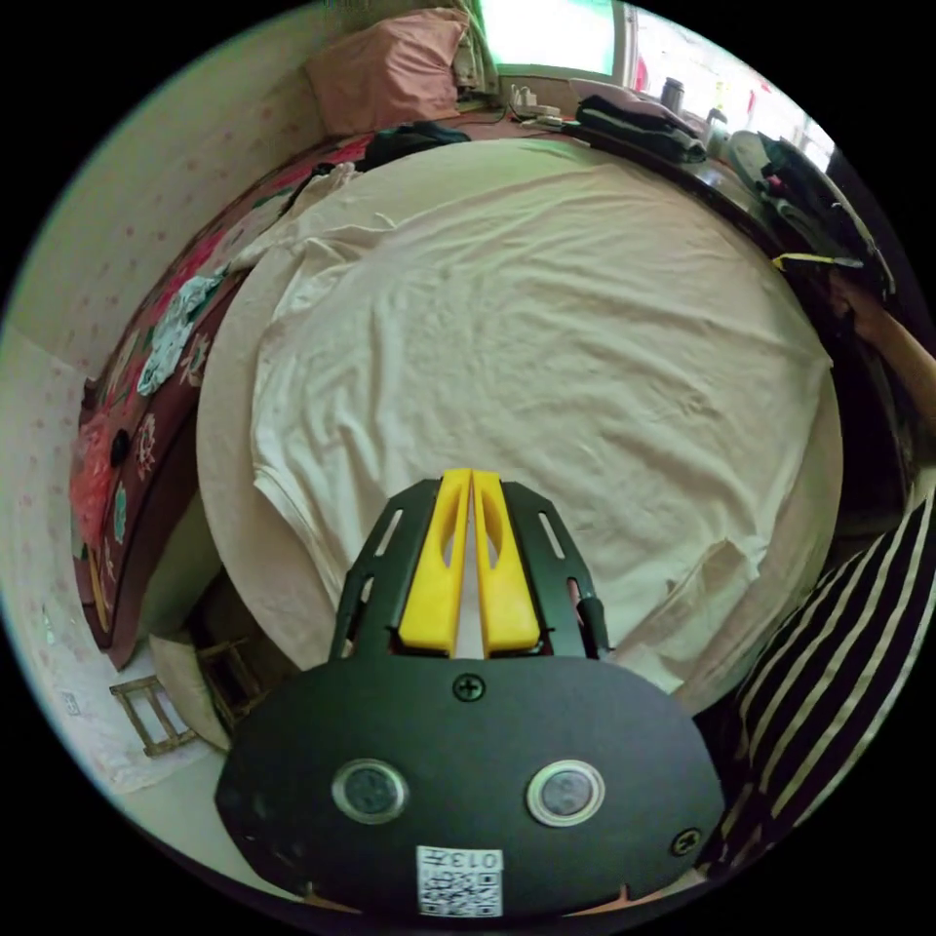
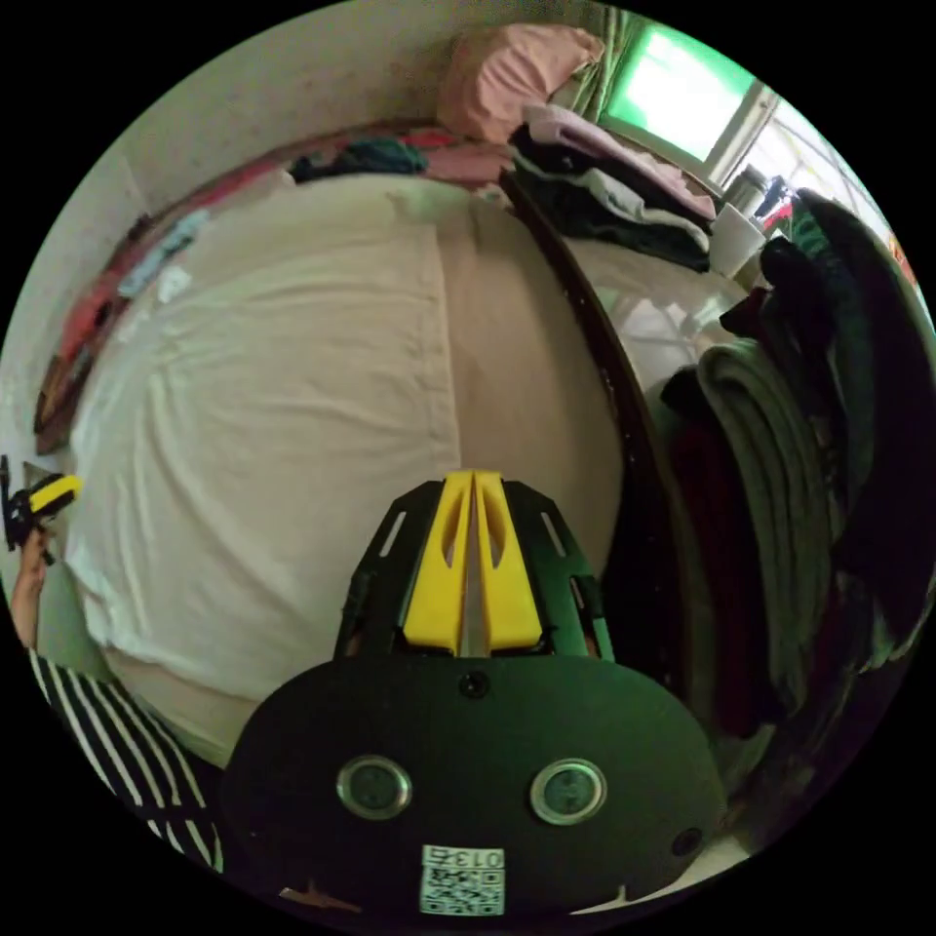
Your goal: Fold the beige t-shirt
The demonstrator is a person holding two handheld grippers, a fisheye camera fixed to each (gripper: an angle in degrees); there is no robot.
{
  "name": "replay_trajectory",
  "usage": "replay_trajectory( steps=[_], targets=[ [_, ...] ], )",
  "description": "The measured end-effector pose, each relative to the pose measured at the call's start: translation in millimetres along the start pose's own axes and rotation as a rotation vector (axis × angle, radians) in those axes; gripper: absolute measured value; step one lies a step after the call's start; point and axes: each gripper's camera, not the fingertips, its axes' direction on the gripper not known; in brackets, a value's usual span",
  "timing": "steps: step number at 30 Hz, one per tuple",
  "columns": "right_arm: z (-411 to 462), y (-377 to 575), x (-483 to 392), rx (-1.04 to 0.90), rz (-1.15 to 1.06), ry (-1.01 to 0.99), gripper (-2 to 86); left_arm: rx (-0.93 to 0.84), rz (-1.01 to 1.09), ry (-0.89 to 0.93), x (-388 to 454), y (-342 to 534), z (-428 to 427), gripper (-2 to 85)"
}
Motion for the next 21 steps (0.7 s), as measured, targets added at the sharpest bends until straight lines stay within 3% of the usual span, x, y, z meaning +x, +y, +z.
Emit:
replay_trajectory(
  steps=[3, 6, 7, 9, 12, 21],
  targets=[
    [-20.2, 37.1, -7.8, 0.001, -0.032, -0.113, 0.3, 0.024, 0.081, 0.046, 11.5, 7.1, -8.4, -0.3],
    [-1.0, 75.9, -19.3, -0.113, -0.090, -0.046, 0.3, -0.006, 0.189, 0.053, 31.0, 15.5, -7.8, -0.2],
    [12.0, 87.8, -14.2, -0.197, -0.065, 0.059, 0.3, -0.011, 0.219, 0.054, 37.7, 19.9, -7.5, -0.1],
    [-2.0, 101.3, 3.3, -0.080, 0.033, 0.005, 0.4, -0.032, 0.229, 0.047, 44.3, 26.5, -8.6, 0.1],
    [-26.4, 119.3, 29.2, -0.053, 0.173, 0.051, 1.1, -0.010, 0.179, 0.083, 49.4, 41.9, -20.5, 1.0],
    [-7.9, 178.1, 54.5, -0.068, 0.204, -0.264, 2.2, -0.029, 0.074, 0.215, 92.9, 108.0, -23.9, 9.5]
  ],
)
